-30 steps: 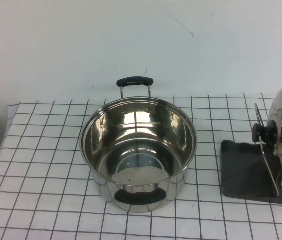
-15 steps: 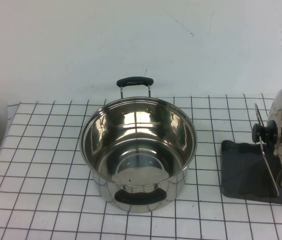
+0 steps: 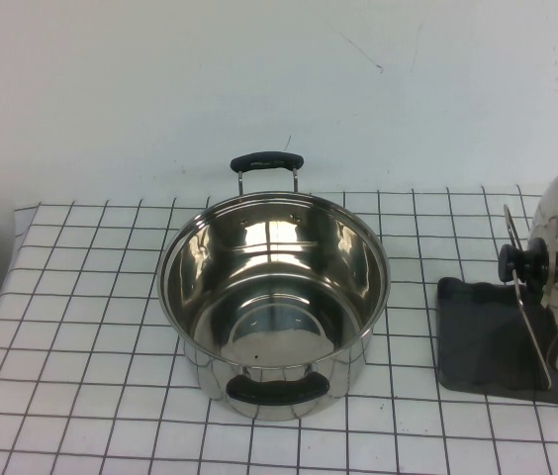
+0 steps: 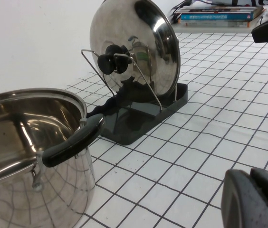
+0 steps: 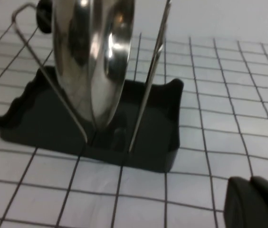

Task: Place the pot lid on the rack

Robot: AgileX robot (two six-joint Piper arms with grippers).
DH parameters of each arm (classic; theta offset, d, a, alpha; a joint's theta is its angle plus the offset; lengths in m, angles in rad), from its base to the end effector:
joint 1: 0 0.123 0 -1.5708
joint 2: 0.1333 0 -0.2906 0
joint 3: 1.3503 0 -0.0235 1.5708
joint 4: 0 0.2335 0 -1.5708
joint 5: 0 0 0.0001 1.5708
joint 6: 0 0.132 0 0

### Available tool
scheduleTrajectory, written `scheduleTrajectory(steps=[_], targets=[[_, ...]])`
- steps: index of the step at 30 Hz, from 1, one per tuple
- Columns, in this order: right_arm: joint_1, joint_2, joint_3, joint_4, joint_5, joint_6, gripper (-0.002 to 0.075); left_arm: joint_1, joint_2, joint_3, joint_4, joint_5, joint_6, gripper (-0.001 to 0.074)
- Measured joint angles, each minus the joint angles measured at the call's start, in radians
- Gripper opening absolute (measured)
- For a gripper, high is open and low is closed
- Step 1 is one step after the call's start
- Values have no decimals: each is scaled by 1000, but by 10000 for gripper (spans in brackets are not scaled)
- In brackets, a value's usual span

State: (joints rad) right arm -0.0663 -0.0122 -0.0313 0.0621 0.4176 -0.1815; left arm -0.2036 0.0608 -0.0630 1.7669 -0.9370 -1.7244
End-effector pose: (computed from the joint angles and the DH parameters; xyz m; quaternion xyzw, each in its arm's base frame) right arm 0.0666 -0.0011 0.1745 -0.0309 0.8001 -0.0471 0.5972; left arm 0.0035 -0.1072 0.2097 0.4063 0.6219 -0.3461 0.5731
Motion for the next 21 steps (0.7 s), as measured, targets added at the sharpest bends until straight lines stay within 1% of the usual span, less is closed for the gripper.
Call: scheduleTrajectory(steps=[3, 8, 11, 15, 17, 21], targets=[[0, 0, 11, 4, -6, -41, -2, 0, 0, 0, 0, 0, 0, -1], [0, 0, 58, 2, -149, -51, -2, 0, 0, 0, 0, 0, 0, -1], [0, 0, 58, -30, -146, 11, -2, 0, 0, 0, 0, 0, 0, -3], [7, 0, 58, -128, -68, 157, -2, 0, 0, 0, 0, 0, 0, -3], [16, 0, 58, -151, -60, 204, -2, 0, 0, 0, 0, 0, 0, -3], [24, 0, 56, -164, -58, 236, -2, 0, 0, 0, 0, 0, 0, -3]])
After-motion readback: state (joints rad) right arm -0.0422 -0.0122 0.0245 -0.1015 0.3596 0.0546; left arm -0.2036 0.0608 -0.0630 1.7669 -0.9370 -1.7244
